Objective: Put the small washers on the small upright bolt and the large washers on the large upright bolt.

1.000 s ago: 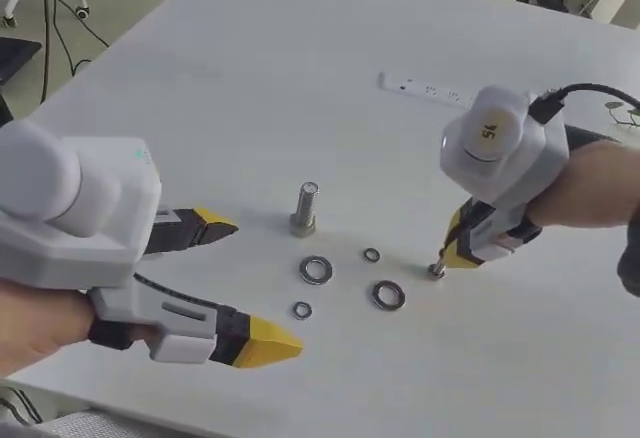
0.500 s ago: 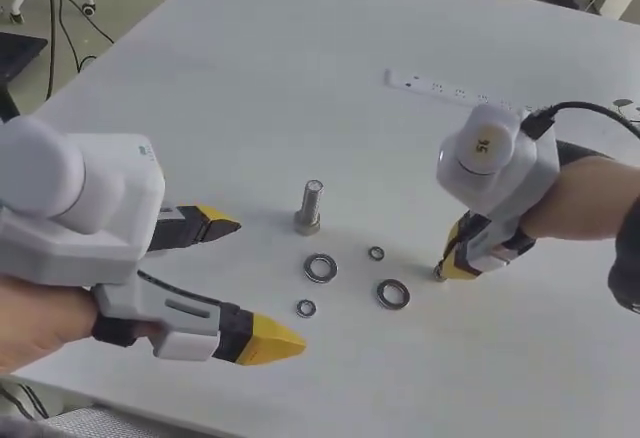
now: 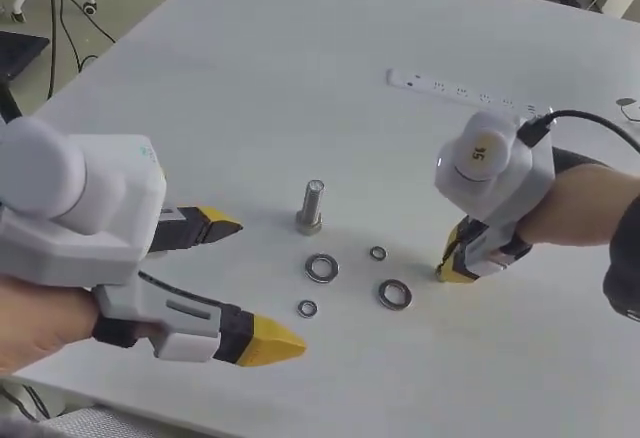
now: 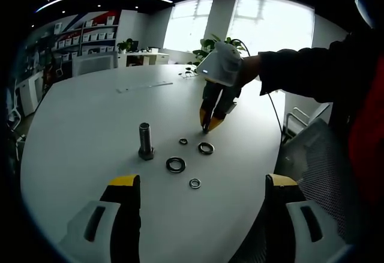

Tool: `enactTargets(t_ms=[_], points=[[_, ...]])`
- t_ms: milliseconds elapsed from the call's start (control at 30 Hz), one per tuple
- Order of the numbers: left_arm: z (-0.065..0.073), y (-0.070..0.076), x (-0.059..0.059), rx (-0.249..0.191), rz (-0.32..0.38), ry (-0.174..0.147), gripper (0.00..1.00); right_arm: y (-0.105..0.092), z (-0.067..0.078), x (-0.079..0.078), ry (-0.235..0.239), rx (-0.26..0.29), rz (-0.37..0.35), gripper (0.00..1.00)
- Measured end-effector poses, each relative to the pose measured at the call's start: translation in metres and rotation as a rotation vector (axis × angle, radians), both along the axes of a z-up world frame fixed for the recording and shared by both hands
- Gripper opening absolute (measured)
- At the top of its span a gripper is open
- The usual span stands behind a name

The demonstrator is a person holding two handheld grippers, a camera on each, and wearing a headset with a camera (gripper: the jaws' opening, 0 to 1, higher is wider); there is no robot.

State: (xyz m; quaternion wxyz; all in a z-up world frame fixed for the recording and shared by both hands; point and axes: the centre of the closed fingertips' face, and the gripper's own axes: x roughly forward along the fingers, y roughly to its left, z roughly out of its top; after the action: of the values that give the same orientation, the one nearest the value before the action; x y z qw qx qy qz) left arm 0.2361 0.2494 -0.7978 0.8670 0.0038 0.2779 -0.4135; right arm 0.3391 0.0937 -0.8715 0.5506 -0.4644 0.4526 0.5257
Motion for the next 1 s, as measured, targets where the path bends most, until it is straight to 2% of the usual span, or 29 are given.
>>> enactTargets(t_ms=[467, 1000], points=[[0.002, -0.001, -0.001, 0.001, 0.000, -0.001, 0.85, 0.000, 0.000, 0.002, -0.005, 0.001, -0.005, 0.18], [0.004, -0.001, 0.000, -0.001, -0.001, -0.009, 0.85, 0.008, 0.014, 0.001, -0.026, 0.020, 0.011, 0.19]])
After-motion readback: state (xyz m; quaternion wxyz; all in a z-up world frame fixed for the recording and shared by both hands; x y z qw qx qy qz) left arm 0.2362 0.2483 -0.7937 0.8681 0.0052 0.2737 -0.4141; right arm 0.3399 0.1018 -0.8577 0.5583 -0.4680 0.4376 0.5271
